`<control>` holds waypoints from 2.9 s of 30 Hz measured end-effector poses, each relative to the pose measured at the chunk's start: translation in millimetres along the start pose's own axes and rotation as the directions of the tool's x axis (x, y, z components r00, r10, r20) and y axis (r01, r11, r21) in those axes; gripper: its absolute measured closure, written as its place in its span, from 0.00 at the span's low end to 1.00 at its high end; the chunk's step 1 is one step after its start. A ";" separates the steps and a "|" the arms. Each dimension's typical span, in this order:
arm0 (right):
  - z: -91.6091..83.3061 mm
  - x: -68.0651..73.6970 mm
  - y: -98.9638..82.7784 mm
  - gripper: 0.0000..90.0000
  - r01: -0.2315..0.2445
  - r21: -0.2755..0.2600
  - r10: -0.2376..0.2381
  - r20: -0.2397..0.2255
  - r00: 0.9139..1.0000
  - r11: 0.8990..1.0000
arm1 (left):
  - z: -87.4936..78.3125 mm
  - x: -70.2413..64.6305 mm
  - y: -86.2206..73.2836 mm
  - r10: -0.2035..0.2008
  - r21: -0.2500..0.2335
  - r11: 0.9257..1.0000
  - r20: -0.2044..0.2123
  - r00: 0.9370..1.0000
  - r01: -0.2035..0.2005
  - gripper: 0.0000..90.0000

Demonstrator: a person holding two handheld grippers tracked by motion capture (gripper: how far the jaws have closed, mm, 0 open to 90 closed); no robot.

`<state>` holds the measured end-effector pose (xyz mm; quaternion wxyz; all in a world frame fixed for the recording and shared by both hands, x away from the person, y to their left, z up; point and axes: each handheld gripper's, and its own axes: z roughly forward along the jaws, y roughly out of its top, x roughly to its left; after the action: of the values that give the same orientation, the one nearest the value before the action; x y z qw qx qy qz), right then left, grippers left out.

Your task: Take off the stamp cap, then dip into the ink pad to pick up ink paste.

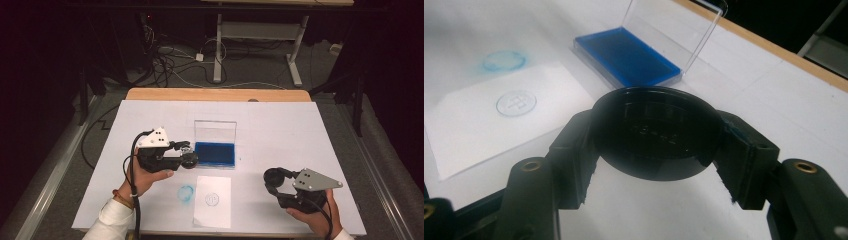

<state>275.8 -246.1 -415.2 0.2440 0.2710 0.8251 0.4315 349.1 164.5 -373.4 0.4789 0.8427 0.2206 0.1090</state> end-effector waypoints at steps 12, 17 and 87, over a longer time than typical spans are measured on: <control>2.2 1.5 -1.8 0.43 0.000 0.005 0.001 -0.015 1.000 1.000 | 1.3 -1.5 3.2 0.018 -0.001 1.000 0.000 1.000 -0.018 0.61; 5.2 2.8 -0.9 0.43 0.005 0.009 -0.005 -0.023 1.000 1.000 | 2.1 -1.8 3.3 0.014 -0.002 1.000 0.001 1.000 -0.014 0.61; 9.0 6.1 -4.3 0.43 0.005 0.034 -0.003 -0.052 0.999 0.999 | 86.9 28.6 48.2 0.016 0.217 0.976 0.012 1.000 -0.018 0.61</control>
<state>276.0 -239.0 -424.4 0.2184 0.2622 0.8391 0.4237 421.4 90.8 -377.9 0.3841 0.8924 0.2215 0.0842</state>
